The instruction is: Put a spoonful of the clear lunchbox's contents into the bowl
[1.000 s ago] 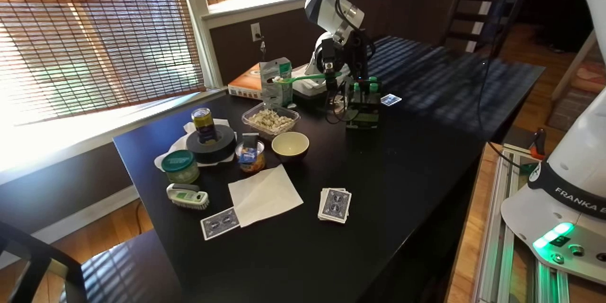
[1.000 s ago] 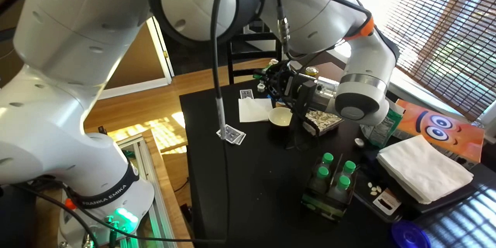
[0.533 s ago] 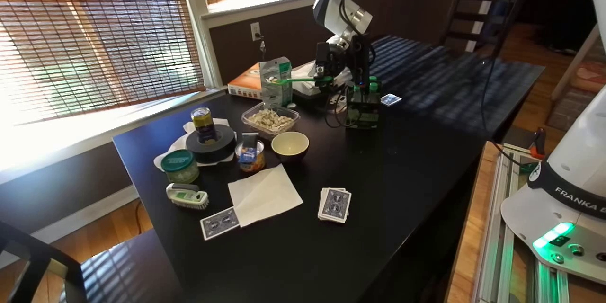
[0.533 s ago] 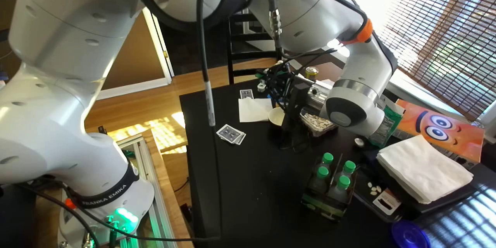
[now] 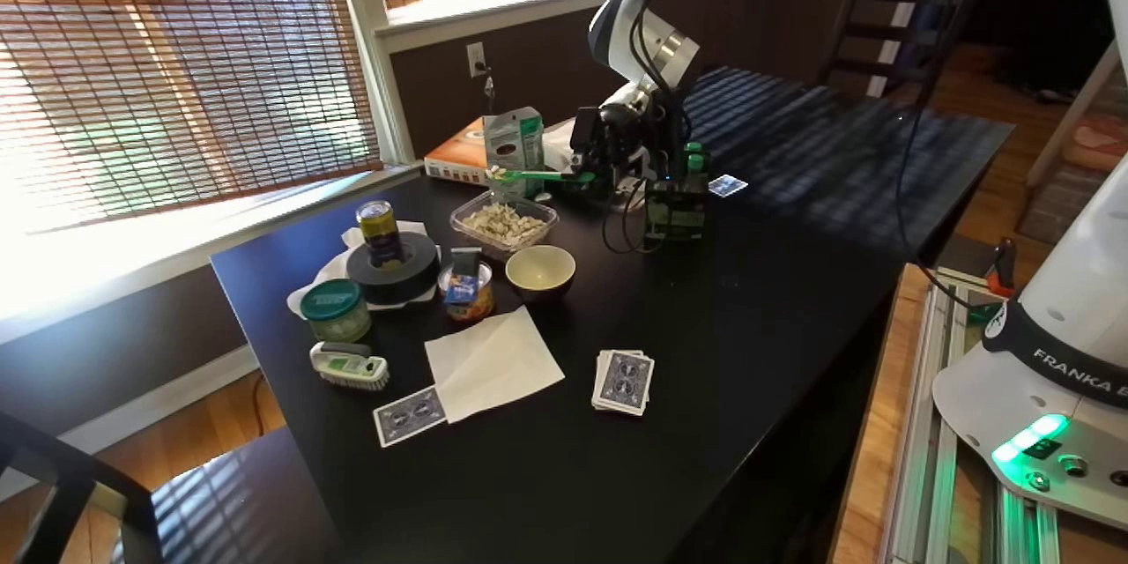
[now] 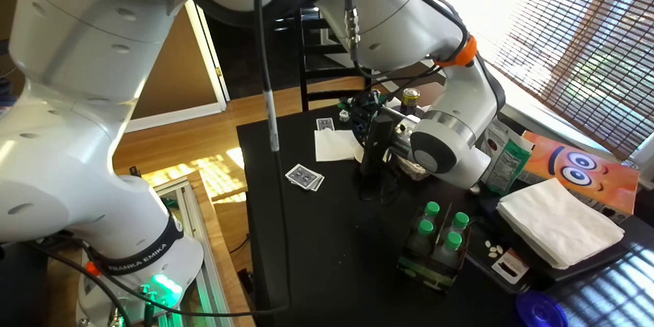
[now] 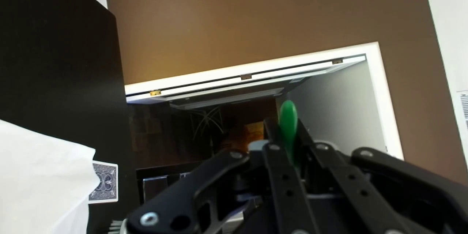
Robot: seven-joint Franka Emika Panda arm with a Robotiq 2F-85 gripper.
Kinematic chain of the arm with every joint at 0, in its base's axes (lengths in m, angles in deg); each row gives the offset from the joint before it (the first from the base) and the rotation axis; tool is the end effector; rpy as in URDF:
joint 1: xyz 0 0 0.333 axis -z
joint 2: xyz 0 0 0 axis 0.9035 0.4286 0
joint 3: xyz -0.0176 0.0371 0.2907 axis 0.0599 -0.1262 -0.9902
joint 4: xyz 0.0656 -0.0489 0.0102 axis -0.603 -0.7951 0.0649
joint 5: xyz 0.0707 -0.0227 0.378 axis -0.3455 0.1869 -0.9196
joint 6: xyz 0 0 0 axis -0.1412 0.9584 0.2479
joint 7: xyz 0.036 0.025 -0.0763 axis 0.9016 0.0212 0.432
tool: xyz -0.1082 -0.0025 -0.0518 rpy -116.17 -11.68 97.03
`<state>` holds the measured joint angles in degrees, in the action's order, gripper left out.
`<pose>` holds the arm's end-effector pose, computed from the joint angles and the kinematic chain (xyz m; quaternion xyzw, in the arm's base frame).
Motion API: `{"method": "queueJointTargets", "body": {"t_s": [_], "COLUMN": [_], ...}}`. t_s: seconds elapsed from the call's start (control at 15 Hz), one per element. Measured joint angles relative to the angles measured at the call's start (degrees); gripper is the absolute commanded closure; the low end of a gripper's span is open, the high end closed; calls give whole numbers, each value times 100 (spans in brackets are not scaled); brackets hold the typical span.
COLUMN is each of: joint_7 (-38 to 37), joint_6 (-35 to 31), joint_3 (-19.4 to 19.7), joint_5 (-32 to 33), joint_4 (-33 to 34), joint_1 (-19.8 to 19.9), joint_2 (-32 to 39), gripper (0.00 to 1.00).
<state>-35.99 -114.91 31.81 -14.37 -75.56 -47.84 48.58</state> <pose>0.5119 -0.0584 0.1609 -0.7033 -0.0166 0.1462 0.6955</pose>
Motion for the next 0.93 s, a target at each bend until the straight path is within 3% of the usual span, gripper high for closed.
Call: {"method": "queueJointTargets", "body": {"t_s": [0.93], "joint_7": [-13], "joint_6": [-402], "joint_3": [383], "joint_5": [-209], "joint_4": [-593], "joint_1": [-58], "joint_2": [-236], "gripper": [97]}}
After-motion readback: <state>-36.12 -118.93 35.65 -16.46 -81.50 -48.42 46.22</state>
